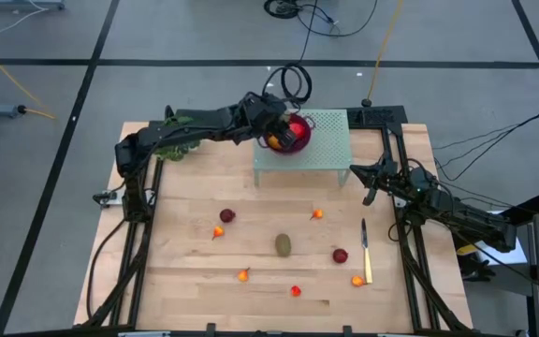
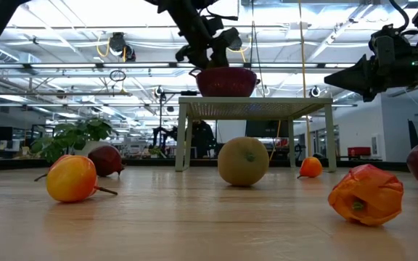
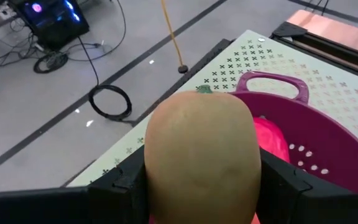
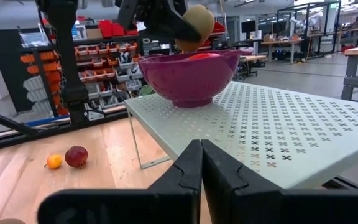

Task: Pick & Place Fruit
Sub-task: Put the kiwi in the violet strainer bowl on the shelf

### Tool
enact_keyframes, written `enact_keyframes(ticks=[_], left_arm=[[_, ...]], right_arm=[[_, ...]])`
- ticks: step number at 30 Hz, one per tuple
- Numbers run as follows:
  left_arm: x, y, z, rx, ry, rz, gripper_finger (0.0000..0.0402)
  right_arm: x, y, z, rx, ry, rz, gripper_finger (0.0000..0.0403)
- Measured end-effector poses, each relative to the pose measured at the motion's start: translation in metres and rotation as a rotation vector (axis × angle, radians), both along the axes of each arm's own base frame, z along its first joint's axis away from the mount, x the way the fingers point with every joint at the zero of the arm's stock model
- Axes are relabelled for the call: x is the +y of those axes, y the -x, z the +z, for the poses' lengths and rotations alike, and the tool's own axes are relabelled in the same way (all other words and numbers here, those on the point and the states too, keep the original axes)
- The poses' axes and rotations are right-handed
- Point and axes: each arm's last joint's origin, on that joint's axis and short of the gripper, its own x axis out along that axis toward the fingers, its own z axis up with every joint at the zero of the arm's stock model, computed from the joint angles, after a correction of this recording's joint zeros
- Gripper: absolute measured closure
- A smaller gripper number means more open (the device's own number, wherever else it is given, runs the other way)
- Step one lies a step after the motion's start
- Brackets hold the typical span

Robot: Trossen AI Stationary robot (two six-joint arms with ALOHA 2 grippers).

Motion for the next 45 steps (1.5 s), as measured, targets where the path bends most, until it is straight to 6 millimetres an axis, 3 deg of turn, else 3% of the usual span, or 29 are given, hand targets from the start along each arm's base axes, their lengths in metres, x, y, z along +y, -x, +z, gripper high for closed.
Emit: enact_keyframes(ticks=[23,45], left_arm=[[0.008,-0.004,-0.011,0.025,-0.004,0.019,0.0187],[0.009,-0.006,-0.009,0.006,-0.019,-0.018,0.0104]], right_arm=[[0.0,0.0,0.0,-0.001,0.0,0.0,0.0403],[0.0,0.0,0.0,-0.001,0.0,0.0,0.0403]])
